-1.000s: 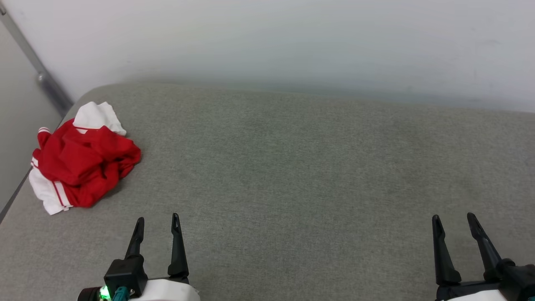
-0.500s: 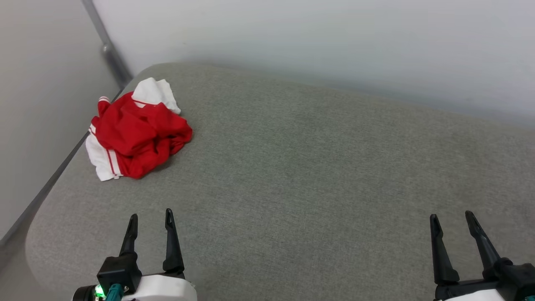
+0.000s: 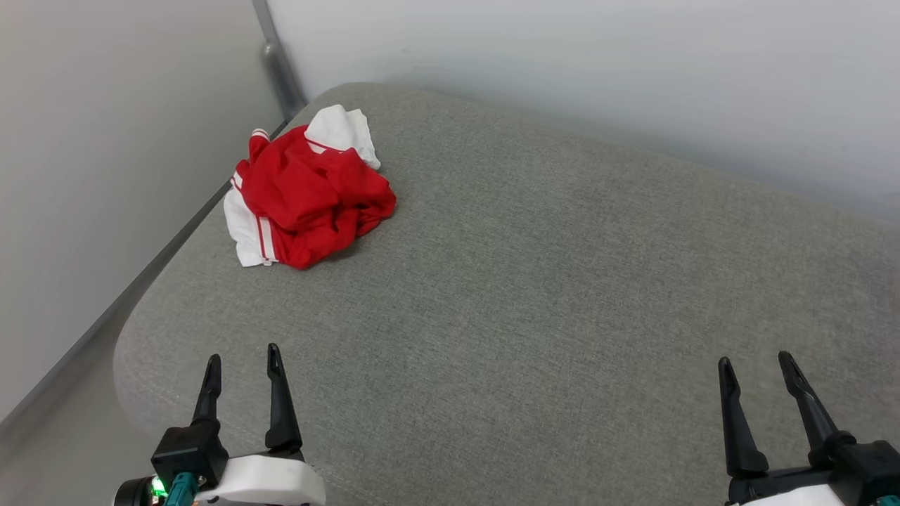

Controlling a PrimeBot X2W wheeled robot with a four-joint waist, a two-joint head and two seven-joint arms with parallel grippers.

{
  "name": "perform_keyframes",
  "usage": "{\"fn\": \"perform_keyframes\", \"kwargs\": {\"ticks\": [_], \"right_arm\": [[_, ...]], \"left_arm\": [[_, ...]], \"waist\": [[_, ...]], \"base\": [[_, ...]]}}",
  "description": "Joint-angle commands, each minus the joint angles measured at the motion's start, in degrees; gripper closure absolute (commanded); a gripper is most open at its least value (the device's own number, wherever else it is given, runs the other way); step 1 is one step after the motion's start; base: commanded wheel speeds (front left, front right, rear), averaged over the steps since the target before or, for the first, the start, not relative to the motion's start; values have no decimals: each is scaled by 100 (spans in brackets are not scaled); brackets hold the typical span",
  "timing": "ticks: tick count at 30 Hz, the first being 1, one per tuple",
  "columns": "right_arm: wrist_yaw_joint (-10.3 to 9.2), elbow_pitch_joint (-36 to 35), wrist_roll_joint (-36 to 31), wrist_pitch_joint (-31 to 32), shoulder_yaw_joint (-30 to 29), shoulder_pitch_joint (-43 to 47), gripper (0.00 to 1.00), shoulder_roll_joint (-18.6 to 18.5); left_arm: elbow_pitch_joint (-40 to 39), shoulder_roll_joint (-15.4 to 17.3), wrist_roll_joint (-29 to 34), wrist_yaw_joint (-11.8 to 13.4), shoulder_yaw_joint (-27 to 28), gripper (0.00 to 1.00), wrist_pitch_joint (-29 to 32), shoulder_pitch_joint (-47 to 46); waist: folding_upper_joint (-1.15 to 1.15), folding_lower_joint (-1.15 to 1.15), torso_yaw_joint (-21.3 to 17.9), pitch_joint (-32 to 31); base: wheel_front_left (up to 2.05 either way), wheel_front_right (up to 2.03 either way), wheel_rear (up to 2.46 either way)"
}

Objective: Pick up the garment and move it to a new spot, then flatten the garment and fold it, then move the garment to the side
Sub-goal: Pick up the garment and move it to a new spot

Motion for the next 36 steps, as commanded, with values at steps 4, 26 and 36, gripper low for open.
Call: {"fn": "perform_keyframes", "kwargs": {"ticks": [4,26,36], "right_arm": [[-4,-18,-36,-12,26,-38,0,3],[-4,-273,-438,-12,-8,-575,0,4],[-4,-636,-611,-12,-97,-995,0,4]], "left_arm": [[-23,6,-33,-1,23,0,-16,1],[736,762,254,-893,1513,0,-15,-2595],[1785,1804,99,-1208,1912,0,32,-4555]], "waist": [[0,0,131,-17],[0,0,-647,993],[0,0,-1158,1881]], "base": [[0,0,0],[0,0,0],[0,0,0]]}}
